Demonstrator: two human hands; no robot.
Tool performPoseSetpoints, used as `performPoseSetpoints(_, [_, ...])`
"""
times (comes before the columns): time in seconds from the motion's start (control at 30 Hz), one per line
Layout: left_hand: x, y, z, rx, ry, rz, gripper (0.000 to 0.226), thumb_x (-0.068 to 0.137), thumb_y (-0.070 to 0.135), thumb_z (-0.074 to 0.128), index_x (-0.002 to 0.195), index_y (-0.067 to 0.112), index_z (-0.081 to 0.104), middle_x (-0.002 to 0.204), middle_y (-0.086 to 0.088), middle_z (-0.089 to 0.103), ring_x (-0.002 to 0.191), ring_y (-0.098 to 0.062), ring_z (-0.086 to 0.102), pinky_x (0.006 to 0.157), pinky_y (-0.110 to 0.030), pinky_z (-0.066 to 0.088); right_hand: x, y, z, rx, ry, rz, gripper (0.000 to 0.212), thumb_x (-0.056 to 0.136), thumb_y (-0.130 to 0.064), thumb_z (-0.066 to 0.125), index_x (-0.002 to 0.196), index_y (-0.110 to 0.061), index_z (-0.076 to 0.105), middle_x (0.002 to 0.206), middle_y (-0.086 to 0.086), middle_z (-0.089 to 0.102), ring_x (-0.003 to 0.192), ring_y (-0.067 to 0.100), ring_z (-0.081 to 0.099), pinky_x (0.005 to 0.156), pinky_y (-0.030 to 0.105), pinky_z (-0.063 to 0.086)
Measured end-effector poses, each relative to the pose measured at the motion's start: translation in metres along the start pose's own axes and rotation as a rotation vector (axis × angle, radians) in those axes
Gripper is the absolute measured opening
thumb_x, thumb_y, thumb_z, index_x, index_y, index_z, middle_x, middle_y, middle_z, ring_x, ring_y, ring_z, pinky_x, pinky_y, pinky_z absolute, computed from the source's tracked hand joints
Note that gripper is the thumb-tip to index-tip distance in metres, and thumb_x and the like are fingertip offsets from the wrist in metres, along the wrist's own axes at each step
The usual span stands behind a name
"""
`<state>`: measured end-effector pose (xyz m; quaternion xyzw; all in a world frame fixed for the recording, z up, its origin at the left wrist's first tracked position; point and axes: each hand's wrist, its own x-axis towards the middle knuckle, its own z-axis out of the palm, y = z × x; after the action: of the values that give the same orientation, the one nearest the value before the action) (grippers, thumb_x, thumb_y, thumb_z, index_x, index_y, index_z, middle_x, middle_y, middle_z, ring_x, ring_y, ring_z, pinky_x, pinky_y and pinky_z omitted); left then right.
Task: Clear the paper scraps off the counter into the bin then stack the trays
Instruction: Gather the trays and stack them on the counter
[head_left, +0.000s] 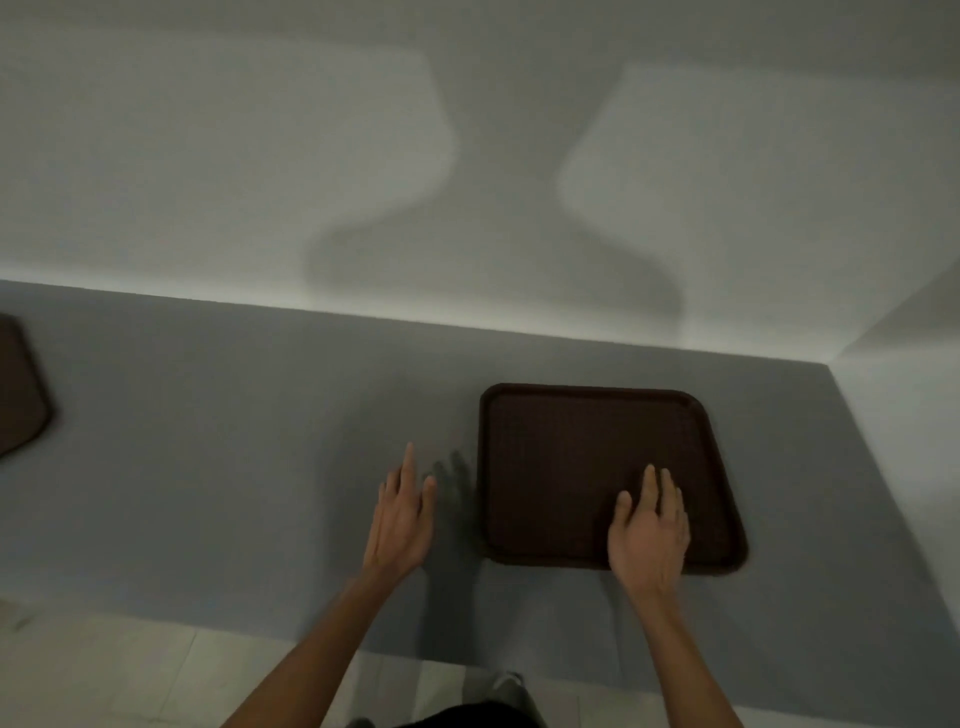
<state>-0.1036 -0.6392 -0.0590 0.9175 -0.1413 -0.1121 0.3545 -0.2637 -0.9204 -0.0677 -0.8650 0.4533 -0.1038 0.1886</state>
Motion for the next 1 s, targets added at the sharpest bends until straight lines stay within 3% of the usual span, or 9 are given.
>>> performPoseSetpoints(0.23, [-0.046,-0.11,-0.158,-0.063,0.231,-0.075,0.051,0.107,0.033,0.047,0.155,0.015,0.04,0.154,-0.009,0.048,0.14,-0.028,0.047,0.114,-0.039,0.037,-0.117,-0.164,0.035,0.319,-0.102,-0.19,0.039,0.107,-0.028,0.054,0.144,-0.015,0.059,0.155,0.007,0.052,0.138,0.03,0.053,0.116,0.043,0.043])
performPoseSetpoints(0.43, [-0.098,-0.228,-0.281,-0.011,0.402,-0.174,0.034,0.105,0.025,0.056,0.137,0.015,0.059,0.138,-0.006,0.064,0.128,-0.026,0.057,0.105,-0.032,0.041,-0.209,-0.297,0.093,0.422,-0.167,-0.367,0.027,0.103,-0.017,0.063,0.129,-0.012,0.067,0.136,0.009,0.067,0.129,0.03,0.061,0.111,0.035,0.044])
performPoseSetpoints(0.53, [-0.119,-0.284,-0.329,0.022,0.489,-0.237,0.028,0.102,0.02,0.06,0.129,0.013,0.065,0.128,-0.005,0.069,0.117,-0.028,0.065,0.099,-0.037,0.048,-0.247,-0.356,0.124,0.451,-0.229,-0.409,0.023,0.101,-0.012,0.065,0.123,-0.011,0.069,0.13,0.011,0.07,0.121,0.031,0.065,0.107,0.03,0.041])
performPoseSetpoints(0.77, [-0.12,-0.392,-0.417,0.0,0.636,-0.408,0.021,0.1,0.014,0.063,0.12,0.009,0.068,0.117,-0.009,0.073,0.108,-0.029,0.068,0.094,-0.044,0.055,-0.301,-0.487,0.18,0.457,-0.423,-0.53,0.017,0.101,-0.02,0.063,0.118,-0.023,0.067,0.117,0.003,0.075,0.108,0.026,0.069,0.094,0.035,0.052])
performPoseSetpoints(1.0, [-0.052,-0.496,-0.485,-0.125,0.6,-0.662,0.03,0.103,0.023,0.057,0.128,0.007,0.064,0.123,-0.016,0.07,0.111,-0.032,0.066,0.098,-0.047,0.054,-0.295,-0.609,0.266,0.41,-0.542,-0.6,0.011,0.098,-0.024,0.065,0.109,-0.025,0.067,0.103,0.004,0.078,0.098,0.029,0.073,0.091,0.042,0.058])
